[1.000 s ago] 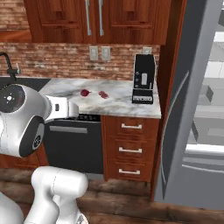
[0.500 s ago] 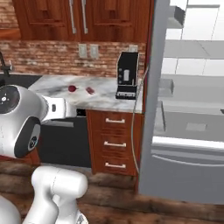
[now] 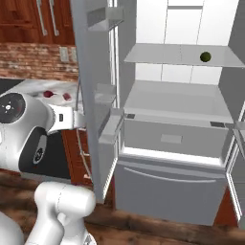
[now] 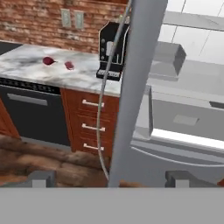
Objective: Open the fridge, remove the pear, lime, and steak, and place them on any counter.
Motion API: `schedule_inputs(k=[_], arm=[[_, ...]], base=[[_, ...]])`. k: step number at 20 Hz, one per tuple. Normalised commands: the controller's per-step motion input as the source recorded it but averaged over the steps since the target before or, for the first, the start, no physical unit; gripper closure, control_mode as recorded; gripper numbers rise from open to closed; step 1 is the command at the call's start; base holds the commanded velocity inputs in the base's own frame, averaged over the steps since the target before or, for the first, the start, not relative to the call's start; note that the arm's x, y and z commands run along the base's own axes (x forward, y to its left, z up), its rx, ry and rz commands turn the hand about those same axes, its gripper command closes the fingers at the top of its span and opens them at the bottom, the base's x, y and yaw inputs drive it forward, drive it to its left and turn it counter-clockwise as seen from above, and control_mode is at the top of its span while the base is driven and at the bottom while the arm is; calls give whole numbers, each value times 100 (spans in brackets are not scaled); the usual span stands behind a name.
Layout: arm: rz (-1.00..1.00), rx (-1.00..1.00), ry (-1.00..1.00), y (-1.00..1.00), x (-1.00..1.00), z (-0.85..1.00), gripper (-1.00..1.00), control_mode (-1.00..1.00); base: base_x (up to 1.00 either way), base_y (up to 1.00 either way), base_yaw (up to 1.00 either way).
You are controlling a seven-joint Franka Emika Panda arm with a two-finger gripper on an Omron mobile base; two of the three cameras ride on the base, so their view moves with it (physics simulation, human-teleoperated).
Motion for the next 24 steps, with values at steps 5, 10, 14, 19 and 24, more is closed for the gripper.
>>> schedule_inputs(k=[5,10,14,19,24], arm=[[0,0,0,0,0,0,-100,100],[0,0,0,0,0,0,-100,100],[0,0,0,0,0,0,-100,100],[0,0,0,0,0,0,-100,100],[0,0,0,0,0,0,-100,100]], base=[[-1,-100,8],[29,-93,0],[15,-43,0],[10,1,-7],[42,5,-10]])
